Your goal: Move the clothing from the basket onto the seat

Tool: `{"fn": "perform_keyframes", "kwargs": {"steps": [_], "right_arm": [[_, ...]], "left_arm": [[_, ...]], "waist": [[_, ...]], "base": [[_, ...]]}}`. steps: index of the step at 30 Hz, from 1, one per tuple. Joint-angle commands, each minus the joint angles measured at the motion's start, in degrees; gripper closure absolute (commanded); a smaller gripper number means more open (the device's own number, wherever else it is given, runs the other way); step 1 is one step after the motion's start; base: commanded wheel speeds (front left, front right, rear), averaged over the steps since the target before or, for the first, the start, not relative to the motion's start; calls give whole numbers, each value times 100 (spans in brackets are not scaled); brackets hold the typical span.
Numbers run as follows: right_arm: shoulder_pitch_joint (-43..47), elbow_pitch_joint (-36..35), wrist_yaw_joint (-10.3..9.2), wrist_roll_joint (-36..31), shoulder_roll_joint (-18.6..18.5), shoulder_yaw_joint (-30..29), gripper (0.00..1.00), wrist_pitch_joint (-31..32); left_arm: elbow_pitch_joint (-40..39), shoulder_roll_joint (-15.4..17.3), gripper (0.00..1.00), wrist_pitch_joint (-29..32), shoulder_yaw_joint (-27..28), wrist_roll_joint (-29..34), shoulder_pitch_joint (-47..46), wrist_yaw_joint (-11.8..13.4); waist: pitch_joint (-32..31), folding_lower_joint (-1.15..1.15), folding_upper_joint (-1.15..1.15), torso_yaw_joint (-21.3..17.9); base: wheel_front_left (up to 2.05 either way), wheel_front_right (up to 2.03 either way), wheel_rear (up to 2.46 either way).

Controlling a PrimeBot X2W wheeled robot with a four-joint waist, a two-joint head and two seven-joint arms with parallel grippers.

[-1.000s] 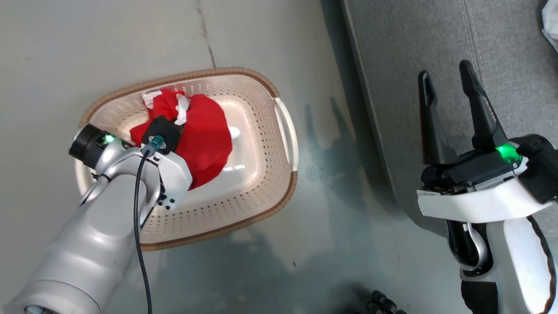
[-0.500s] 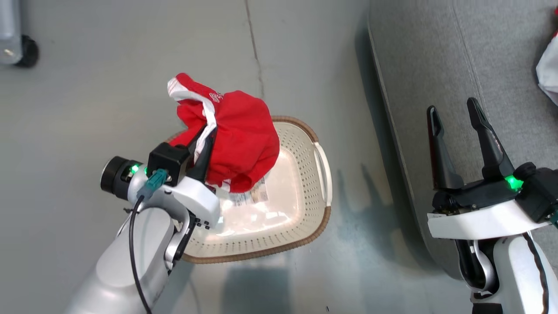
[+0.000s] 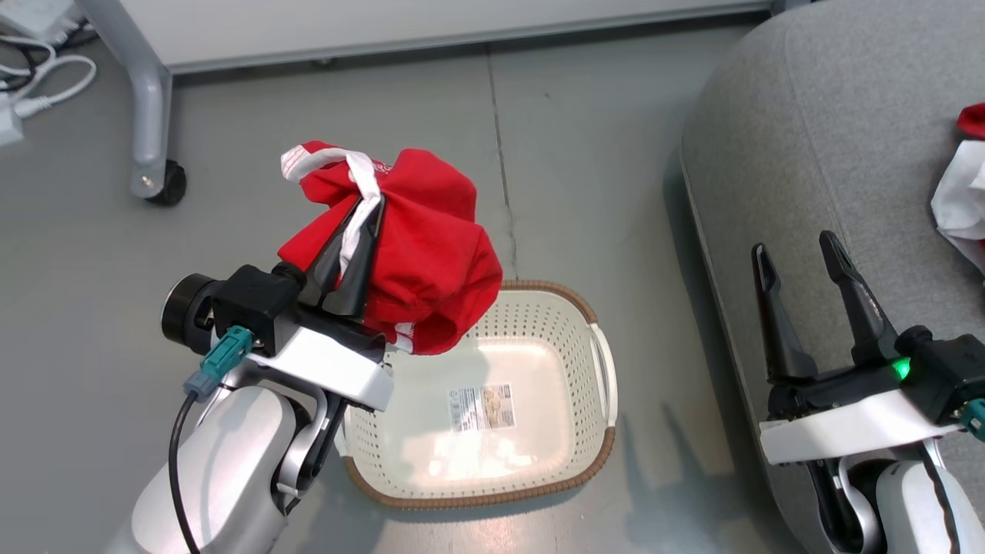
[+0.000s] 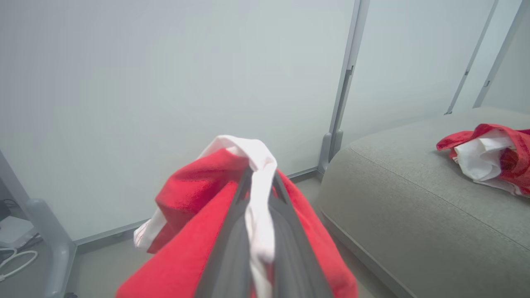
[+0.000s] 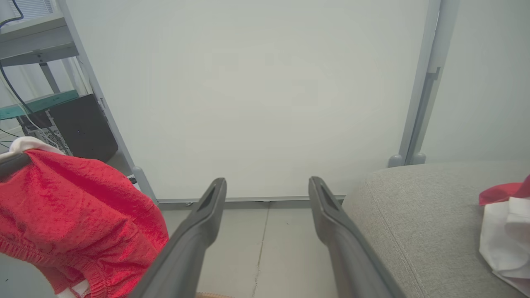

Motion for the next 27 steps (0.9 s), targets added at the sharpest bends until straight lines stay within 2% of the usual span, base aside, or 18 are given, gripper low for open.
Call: {"fn": "perform_keyframes", "kwargs": {"steps": [1,10,21,27], "right_arm": [[91,-18,12,0,-28,-18,0,32],[446,-54,12,21,-27,89,0,174],[915,-101,12,83,-27,202,0,331],[1033,-180,12,121,-27,219,0,387]], "left_arm": [[-122,18,100,19,25,-66,83,-24],[-786,99,100,126,71,-239,289,29],[-1187,140,100,105,142,-461,829,211],[-1205,197,100,46,128,-458,986,124]], "waist": [[-212,0,0,57],[-829,0,0,-6],[-1476,0,0,-84],[-1610,0,0,-85]], "base": [[0,0,0],[0,0,0],[0,0,0],[0,0,0]]}}
